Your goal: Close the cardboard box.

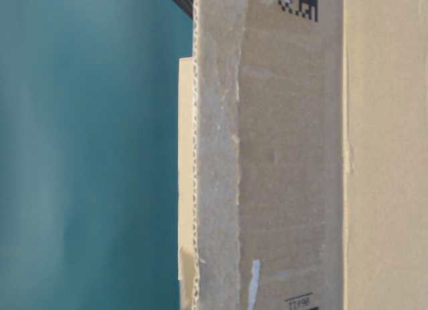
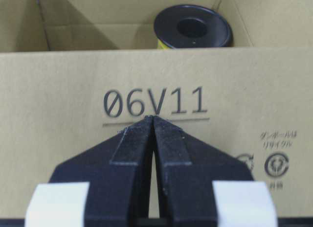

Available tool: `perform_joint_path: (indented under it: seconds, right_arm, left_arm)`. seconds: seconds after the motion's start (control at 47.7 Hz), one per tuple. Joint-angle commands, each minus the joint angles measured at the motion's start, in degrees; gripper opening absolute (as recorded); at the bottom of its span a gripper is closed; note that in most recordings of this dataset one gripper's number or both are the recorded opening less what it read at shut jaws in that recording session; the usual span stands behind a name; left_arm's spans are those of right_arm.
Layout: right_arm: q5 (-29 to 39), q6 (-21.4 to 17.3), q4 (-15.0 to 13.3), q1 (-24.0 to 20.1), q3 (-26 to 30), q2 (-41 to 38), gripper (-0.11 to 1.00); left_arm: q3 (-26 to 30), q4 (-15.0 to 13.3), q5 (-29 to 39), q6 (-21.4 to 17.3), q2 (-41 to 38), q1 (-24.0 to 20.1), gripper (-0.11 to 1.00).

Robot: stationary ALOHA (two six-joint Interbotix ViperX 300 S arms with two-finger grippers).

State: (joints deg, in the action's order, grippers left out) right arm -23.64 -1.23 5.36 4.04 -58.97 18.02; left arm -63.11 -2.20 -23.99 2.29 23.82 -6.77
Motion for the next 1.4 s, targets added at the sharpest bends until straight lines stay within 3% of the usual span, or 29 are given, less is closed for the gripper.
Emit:
perform_joint_path:
  seconds: [0.0,0.209,0.607,0.964,1.382]
  right_arm:
    - [-0.88,0.09,-0.09,0.18,2.64,-1.23,0.00]
    - [-0.88,0.18,-0.18,0.62,4.39,-3.52,0.00]
    - [-3.52,-1.05,0.35,0.62,4.75,-10.46,0.00]
    - [-3.60,-1.05,0.35,0.62,5.45,-11.34,0.00]
    - [-4.31,-1.05,0.35,0.53,5.45,-11.43,0.00]
  left_arm:
    - [3.16,-0.09,-0.53,0.00,-1.85,-0.62,0.00]
    - [7.21,-0.09,0.44,-0.18,-6.59,-0.79,0.00]
    - [9.84,-0.09,-1.23,0.70,-16.52,-0.53,0.00]
    - [13.71,-0.09,-3.78,0.09,-19.78,-0.79,0.00]
    - [25.58,0.00,-4.22,-6.50,-26.37,-6.06,0.00]
